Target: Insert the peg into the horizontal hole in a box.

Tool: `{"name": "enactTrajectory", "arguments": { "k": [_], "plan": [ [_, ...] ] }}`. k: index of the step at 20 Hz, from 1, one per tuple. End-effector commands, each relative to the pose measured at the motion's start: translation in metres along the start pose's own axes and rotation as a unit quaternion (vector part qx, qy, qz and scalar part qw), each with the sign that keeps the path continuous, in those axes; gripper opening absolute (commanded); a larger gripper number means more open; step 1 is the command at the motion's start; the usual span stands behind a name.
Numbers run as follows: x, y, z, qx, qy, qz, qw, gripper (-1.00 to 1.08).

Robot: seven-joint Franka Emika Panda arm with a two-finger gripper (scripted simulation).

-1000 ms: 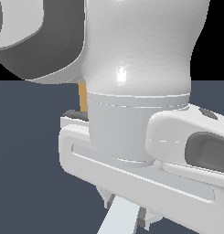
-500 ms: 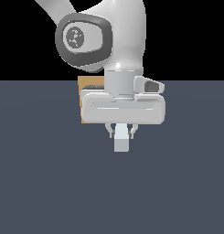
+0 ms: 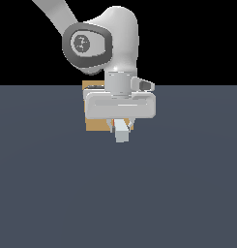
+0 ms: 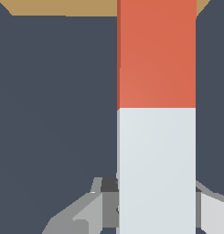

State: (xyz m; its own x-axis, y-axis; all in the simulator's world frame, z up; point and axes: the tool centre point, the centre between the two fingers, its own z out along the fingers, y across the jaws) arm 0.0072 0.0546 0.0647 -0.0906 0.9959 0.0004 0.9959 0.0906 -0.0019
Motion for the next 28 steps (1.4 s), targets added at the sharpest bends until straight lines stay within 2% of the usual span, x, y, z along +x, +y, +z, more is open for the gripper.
{"name": "enactTrajectory", "arguments": {
  "k": [1,16,21,28],
  "plan": [
    [-0.001,0.0,-0.001,-0.001,0.0,0.001,1.0,-1.0],
    [0.002,0.0,0.0,-0.001,0.0,0.002,1.0,-1.0],
    [0.029,0.0,-0.001,-0.001,0.0,0.002,1.0,-1.0],
    [0.085,0.0,-0.001,-0.002,0.0,0.002,1.0,-1.0]
  ]
}}
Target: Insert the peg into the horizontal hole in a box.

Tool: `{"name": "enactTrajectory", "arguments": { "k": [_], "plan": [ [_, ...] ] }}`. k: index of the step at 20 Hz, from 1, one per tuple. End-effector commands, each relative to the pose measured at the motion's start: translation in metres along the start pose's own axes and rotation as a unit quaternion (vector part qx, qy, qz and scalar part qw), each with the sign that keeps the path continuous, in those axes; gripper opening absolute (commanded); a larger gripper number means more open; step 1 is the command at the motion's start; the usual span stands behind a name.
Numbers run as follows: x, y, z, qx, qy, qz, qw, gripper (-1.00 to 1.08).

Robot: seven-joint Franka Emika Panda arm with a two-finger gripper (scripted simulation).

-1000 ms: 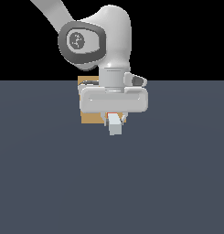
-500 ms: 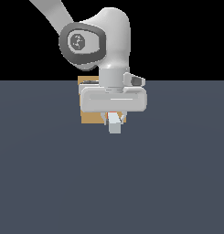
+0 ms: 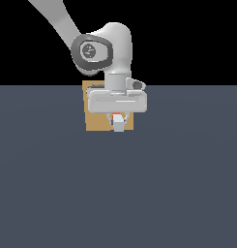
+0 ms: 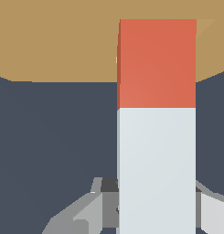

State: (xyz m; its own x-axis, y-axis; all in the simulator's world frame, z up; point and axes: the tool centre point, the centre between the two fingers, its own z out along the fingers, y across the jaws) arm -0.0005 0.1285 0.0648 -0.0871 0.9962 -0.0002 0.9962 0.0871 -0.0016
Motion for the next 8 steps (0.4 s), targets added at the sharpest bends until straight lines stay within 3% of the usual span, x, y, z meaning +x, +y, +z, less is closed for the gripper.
{"name": "enactTrajectory", "arguments": {
  "k": [1,8],
  "plan": [
    [0.017,0.001,-0.001,-0.001,0.0,0.001,1.0,-1.0],
    [0.036,0.002,-0.002,-0.002,0.0,0.0,1.0,-1.0]
  ]
}}
